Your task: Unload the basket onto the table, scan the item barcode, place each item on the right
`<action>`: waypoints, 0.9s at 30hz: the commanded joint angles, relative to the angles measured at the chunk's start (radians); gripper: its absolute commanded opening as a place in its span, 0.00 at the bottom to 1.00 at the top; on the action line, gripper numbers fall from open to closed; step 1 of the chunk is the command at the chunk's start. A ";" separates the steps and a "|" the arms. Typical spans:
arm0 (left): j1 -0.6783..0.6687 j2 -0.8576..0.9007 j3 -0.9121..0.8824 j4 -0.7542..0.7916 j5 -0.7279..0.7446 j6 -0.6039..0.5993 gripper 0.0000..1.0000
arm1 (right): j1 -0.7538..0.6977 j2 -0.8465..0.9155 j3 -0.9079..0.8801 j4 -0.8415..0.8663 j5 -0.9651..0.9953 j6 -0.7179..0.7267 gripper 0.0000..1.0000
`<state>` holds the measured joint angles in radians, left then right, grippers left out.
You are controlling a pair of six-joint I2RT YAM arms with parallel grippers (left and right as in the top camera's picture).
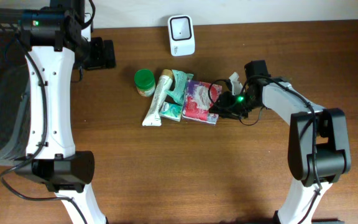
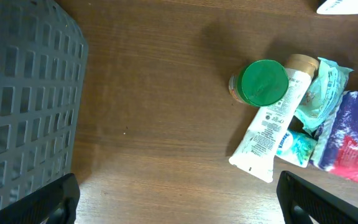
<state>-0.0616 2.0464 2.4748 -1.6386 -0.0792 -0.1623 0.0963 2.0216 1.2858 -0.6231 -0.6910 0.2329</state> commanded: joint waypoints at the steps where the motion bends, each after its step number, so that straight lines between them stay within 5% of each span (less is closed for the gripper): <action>1: -0.001 0.003 -0.005 -0.002 -0.004 -0.009 0.99 | 0.002 -0.003 0.010 -0.002 0.021 0.008 0.04; 5: -0.001 0.003 -0.005 -0.002 -0.004 -0.009 0.99 | 0.002 -0.071 0.135 -0.143 0.161 0.008 0.04; 10: -0.001 0.003 -0.005 -0.002 -0.004 -0.009 0.99 | 0.007 -0.193 0.340 -0.449 0.676 0.059 0.04; 12: -0.001 0.003 -0.005 -0.002 -0.004 -0.009 0.99 | 0.024 -0.200 0.345 -0.556 0.952 0.154 0.04; 15: -0.001 0.003 -0.005 -0.001 -0.004 -0.009 0.99 | 0.043 -0.174 0.285 -0.582 1.114 0.225 0.04; 17: -0.001 0.003 -0.005 -0.002 -0.004 -0.009 0.99 | 0.040 -0.158 0.234 -0.544 1.104 0.225 0.04; 19: -0.001 0.003 -0.005 -0.002 -0.004 -0.009 0.99 | 0.013 -0.156 0.229 -0.522 1.038 0.211 0.38; 21: -0.001 0.003 -0.005 -0.002 -0.004 -0.009 0.99 | -0.052 -0.156 0.233 -0.472 0.890 0.097 0.53; 27: -0.001 0.003 -0.005 -0.001 -0.004 -0.009 0.99 | -0.380 -0.110 0.203 -0.397 0.214 -0.311 0.65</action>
<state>-0.0616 2.0464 2.4748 -1.6390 -0.0792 -0.1623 -0.2153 1.8713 1.5169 -1.0344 -0.1970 0.0807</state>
